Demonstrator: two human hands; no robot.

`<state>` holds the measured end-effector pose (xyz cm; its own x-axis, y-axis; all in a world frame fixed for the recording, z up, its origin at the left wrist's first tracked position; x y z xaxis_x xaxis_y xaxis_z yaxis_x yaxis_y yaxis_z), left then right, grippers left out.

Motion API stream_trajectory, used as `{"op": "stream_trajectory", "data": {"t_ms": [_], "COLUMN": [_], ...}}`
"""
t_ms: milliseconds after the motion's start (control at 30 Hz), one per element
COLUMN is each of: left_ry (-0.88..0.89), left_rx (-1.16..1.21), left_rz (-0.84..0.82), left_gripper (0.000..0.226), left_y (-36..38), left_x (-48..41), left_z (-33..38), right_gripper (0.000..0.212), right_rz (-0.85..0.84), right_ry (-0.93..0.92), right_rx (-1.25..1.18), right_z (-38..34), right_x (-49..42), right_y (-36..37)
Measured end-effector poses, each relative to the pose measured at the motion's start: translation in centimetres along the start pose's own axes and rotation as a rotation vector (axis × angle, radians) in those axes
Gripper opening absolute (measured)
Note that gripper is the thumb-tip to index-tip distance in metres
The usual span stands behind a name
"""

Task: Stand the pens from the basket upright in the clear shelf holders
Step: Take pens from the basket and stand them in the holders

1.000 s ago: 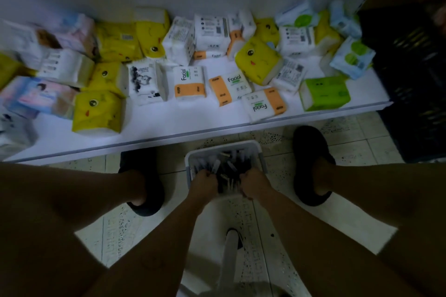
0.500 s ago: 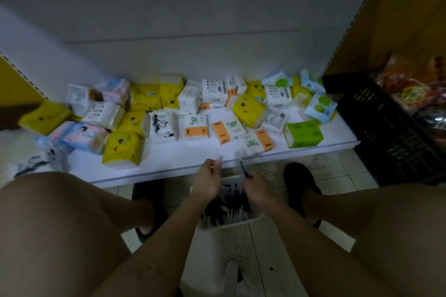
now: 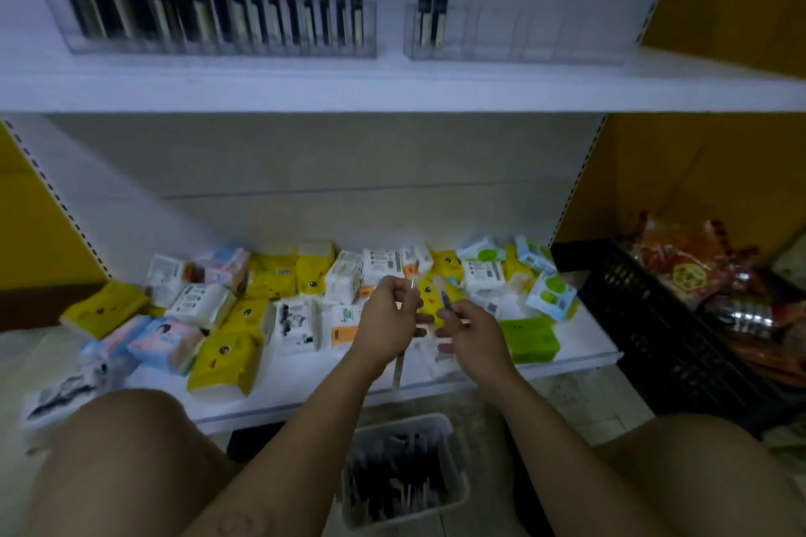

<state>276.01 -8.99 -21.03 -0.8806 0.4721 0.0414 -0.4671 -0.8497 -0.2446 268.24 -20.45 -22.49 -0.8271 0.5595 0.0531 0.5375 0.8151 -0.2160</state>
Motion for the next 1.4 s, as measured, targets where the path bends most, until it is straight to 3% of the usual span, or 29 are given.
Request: {"op": "stream_trajectory", "data": {"t_ms": [200,300,500,633,767,1000,1167,1400], "left_ry": [0.218,0.307,0.54,0.62,0.663,0.72,0.792,0.857], "left_rx": [-0.086,-0.037,-0.104,-0.162,-0.192,-0.263,-0.389,-0.475], "left_rz": [0.028,0.001,0.077,0.116,0.129,0.19,0.266,0.369], "left_gripper": [0.011,0.013,0.015,0.022,0.021,0.016,0.014,0.008], "left_y": [-1.6,-1.9,-3.8,-5.3,-6.1,-7.2,-7.8,-8.4], "left_x": [-1.3,-1.0,0.4,0.7,0.4,-1.9,-4.2,-8.2], "left_z": [8.9,13.5,23.5,29.1,33.3,38.7,42.3,46.0], "right_gripper": [0.023,0.011,0.023,0.011,0.016,0.058,0.044,0.04], "right_rz": [0.125,0.176,0.194,0.175,0.157,0.188,0.186,0.245], "right_ry": [-0.223,-0.35,-0.467,-0.525,-0.598,-0.743,-0.849,-0.898], "right_rx": [0.06,0.07,-0.02,-0.085,-0.047,-0.029,0.042,-0.003], "right_z": [-8.6,-12.8,-20.2,-25.1,-29.0,-35.4,-39.8,-42.8], "right_x": [-0.8,-0.2,0.0,-0.2,-1.4,-3.6,-6.0,-10.9], "right_y": [-3.7,-5.2,-7.4,-8.9,-9.9,-11.5,-11.7,-12.1]}}
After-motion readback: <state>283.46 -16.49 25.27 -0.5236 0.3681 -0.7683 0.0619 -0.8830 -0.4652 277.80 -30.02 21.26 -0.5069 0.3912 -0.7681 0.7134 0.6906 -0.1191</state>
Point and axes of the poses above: each hand's wrist, its own x-axis away from the middle knuckle, its own y-axis out of the palm, z = x × y, the point moved 8 cm from there along -x, towards the middle knuckle, and after that the axes turned 6 degrees about -x, right-handed, at the moved point
